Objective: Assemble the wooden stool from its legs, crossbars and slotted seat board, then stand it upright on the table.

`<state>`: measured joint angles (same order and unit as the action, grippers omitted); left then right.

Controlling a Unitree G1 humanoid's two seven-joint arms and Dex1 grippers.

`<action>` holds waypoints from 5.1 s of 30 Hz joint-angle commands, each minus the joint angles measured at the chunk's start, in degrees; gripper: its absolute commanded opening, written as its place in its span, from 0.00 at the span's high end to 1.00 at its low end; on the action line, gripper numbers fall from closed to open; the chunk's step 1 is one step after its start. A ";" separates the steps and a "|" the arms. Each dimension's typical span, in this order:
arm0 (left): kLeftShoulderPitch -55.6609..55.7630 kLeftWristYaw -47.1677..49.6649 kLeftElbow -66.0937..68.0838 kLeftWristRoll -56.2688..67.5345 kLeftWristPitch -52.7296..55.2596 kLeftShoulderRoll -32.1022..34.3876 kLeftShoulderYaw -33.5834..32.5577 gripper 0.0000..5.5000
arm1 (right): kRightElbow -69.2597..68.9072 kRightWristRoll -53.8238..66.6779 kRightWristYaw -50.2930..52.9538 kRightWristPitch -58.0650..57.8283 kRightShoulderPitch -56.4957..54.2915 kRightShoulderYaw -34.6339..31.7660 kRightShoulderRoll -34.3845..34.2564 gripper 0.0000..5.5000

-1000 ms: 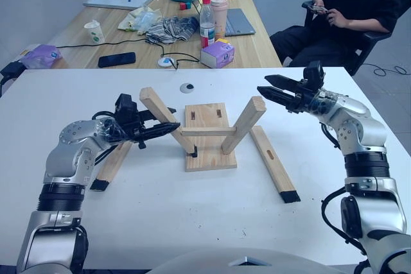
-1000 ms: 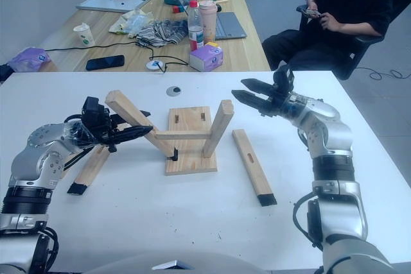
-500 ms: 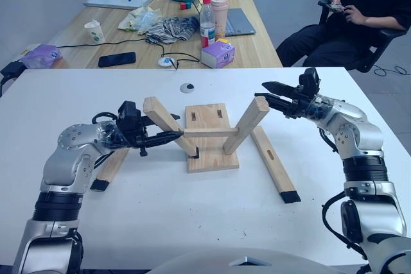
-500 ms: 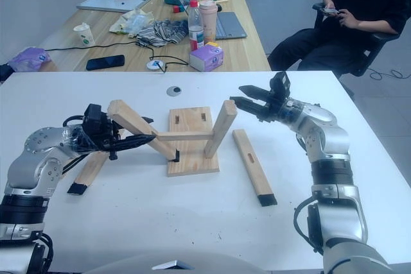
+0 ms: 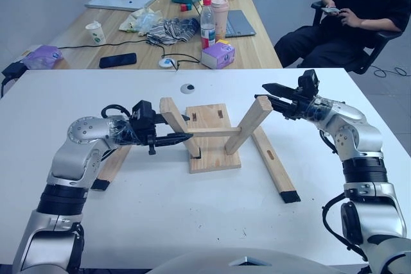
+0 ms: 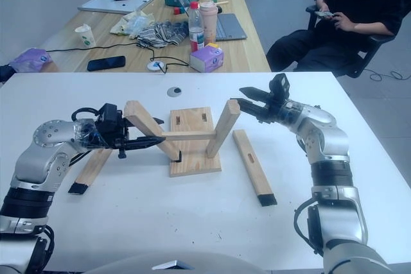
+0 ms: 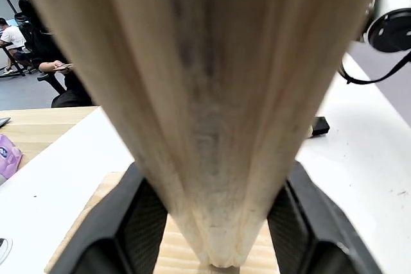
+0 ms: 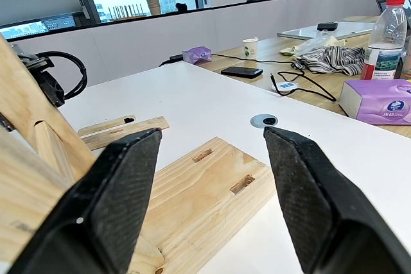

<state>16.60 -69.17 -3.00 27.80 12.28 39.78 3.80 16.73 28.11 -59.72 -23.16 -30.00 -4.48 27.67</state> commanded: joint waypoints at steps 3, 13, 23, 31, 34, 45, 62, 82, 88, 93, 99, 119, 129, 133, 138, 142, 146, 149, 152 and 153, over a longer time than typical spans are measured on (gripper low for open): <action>0.45 2.88 0.48 -9.80 2.88 2.55 6.50 0.63 | -1.33 -0.59 0.70 0.22 0.66 0.08 -0.07 0.46; -0.82 -0.07 -1.46 -14.19 18.11 9.60 22.33 0.63 | -2.41 -0.90 1.98 0.42 2.39 0.85 -0.78 0.46; 1.98 -3.26 8.62 -14.59 19.16 9.88 29.34 0.63 | -4.31 -4.28 2.98 1.77 7.26 5.22 -1.50 0.46; -2.71 -1.48 5.72 -13.21 21.60 9.19 34.19 0.63 | -5.41 -4.18 4.92 2.02 9.00 6.10 -2.40 0.46; -2.09 -4.99 9.15 -10.55 24.31 8.38 35.10 0.63 | -5.40 -4.32 5.22 2.12 9.38 6.32 -2.65 0.46; 1.52 -7.02 21.18 -16.43 19.54 6.18 42.10 0.63 | -6.23 -3.99 6.84 2.26 10.58 6.66 -3.07 0.46; -7.43 3.87 16.35 -20.10 13.30 5.62 46.62 0.63 | -9.94 -1.06 8.07 -2.08 13.50 3.29 -0.34 0.46; -3.91 7.33 5.10 3.64 20.69 8.85 4.49 0.27 | -23.89 -0.82 6.47 -2.30 31.13 -0.57 7.40 0.46; -6.35 11.23 3.29 5.85 21.68 3.70 -1.44 0.27 | -26.01 -0.98 15.78 -4.09 30.18 4.09 -2.98 0.46; -5.43 11.25 4.53 4.72 21.91 2.90 -1.69 0.27 | -24.68 -3.15 19.80 -3.42 29.96 7.92 -7.55 0.46; -4.99 10.92 5.35 3.63 21.98 2.28 -1.88 0.26 | -22.61 -5.09 22.62 -2.58 29.15 9.00 -9.42 0.51; 4.61 7.00 18.67 -0.53 18.72 3.35 -6.15 0.26 | -7.86 -4.86 -6.90 10.80 19.83 9.94 -0.22 0.83; 8.98 10.81 28.49 -8.83 11.83 -3.45 -1.89 0.26 | 2.35 -14.67 -6.15 20.08 14.35 11.58 2.74 0.62; 10.59 19.55 34.82 -13.44 0.10 -5.16 -4.79 0.26 | -6.82 -12.15 -11.41 12.33 18.55 10.59 10.47 0.59; 7.92 20.72 39.92 -23.66 -15.26 -4.41 1.25 0.26 | -24.65 -7.74 -15.06 0.87 26.16 13.55 16.28 0.59; 5.99 18.86 43.22 -30.58 -23.94 -3.74 6.63 0.26 | -26.32 -18.03 -9.89 5.88 27.93 20.96 15.57 0.59; 1.25 12.58 37.98 -34.82 -30.97 -0.24 12.30 0.26 | -21.30 -24.47 -0.59 13.45 23.77 23.26 8.74 0.59; -6.11 2.92 22.90 -27.87 -25.74 4.67 12.80 0.26 | -13.09 -28.30 12.59 19.33 17.75 19.68 1.33 0.59; -15.33 -5.14 7.39 -22.88 -19.83 11.99 14.65 0.26 | -8.07 -32.39 21.72 24.29 14.72 17.20 -0.63 0.59; -17.49 -6.53 2.89 -20.24 -16.73 13.23 14.56 0.26 | -6.69 -33.59 23.44 25.34 14.26 16.88 -0.53 0.59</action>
<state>4.70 -71.54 7.78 4.75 -9.14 51.50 15.59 8.07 -3.47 -39.44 -1.04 -13.01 13.09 28.50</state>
